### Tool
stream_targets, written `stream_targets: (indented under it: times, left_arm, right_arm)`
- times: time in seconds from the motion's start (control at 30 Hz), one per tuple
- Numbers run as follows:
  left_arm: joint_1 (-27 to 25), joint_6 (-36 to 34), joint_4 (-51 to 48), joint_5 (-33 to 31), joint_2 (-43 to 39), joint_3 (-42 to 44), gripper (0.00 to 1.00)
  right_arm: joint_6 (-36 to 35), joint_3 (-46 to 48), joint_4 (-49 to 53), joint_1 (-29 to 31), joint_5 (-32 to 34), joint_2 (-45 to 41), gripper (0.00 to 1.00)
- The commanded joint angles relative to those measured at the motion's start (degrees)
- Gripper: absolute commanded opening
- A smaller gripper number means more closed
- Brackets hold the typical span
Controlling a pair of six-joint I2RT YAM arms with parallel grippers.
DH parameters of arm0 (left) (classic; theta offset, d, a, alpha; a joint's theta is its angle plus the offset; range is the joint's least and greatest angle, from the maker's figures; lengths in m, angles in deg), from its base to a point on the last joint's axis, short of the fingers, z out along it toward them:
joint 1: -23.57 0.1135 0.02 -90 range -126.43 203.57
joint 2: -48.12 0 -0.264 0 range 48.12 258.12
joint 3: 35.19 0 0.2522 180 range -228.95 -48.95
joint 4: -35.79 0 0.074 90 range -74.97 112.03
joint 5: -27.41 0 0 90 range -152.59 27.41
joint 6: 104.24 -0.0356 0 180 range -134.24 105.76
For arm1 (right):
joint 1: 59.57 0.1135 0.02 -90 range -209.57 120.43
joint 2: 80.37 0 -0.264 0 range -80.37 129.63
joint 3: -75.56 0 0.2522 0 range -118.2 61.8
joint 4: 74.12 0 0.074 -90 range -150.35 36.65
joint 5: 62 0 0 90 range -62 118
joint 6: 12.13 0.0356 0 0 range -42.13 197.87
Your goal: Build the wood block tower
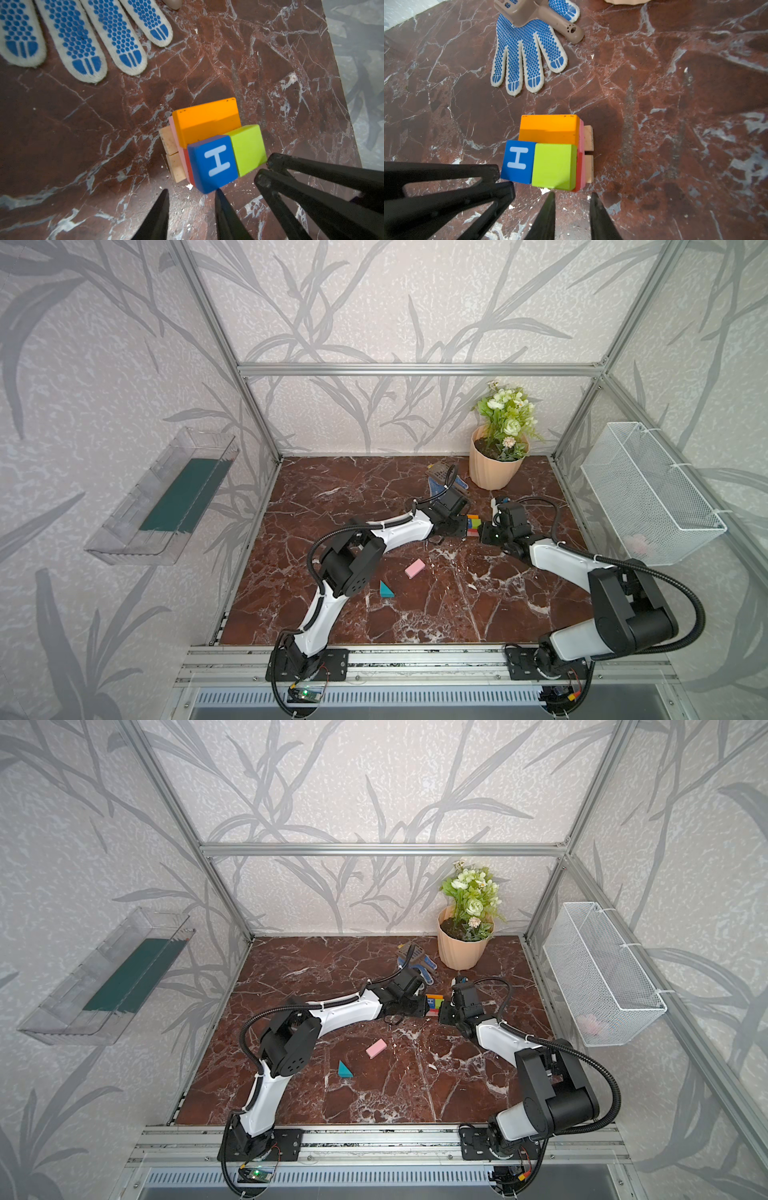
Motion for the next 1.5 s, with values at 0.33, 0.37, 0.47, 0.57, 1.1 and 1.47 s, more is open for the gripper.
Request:
stream_targets:
  times: [0.33,0.37,0.47,0.57,1.1,1.47]
  left_arm:
    - [-0.24,0.78,-1.01,0.04,1.55,-2.27,0.38]
    - [-0.29,0.82,-1.01,0.07,1.55,-2.27,0.38]
    - [-0.29,0.80,-1.04,0.03,1.64,-2.43,0.38]
    - [-0.29,0.77,-1.16,0.08,1.68,-2.62,0.38]
    - [-0.31,0.43,-2.06,-0.49,2.34,-3.83,0.38]
    - [-0.27,0.34,-2.20,-0.48,2.68,-4.28,0.38]
  right_arm:
    - [-0.35,-2.61,1.90,0.25,0.90,1.45,0.28]
    - [-0.35,-2.67,1.98,0.25,0.90,1.50,0.28]
    - [-0.43,-2.82,1.97,0.25,0.79,1.63,0.28]
    - [-0.43,-2.95,2.03,0.20,0.81,1.88,0.28]
    - [-0.52,-3.65,2.32,0.25,0.54,2.64,0.28]
    - [-0.60,-3.97,2.36,0.24,0.72,2.94,0.28]
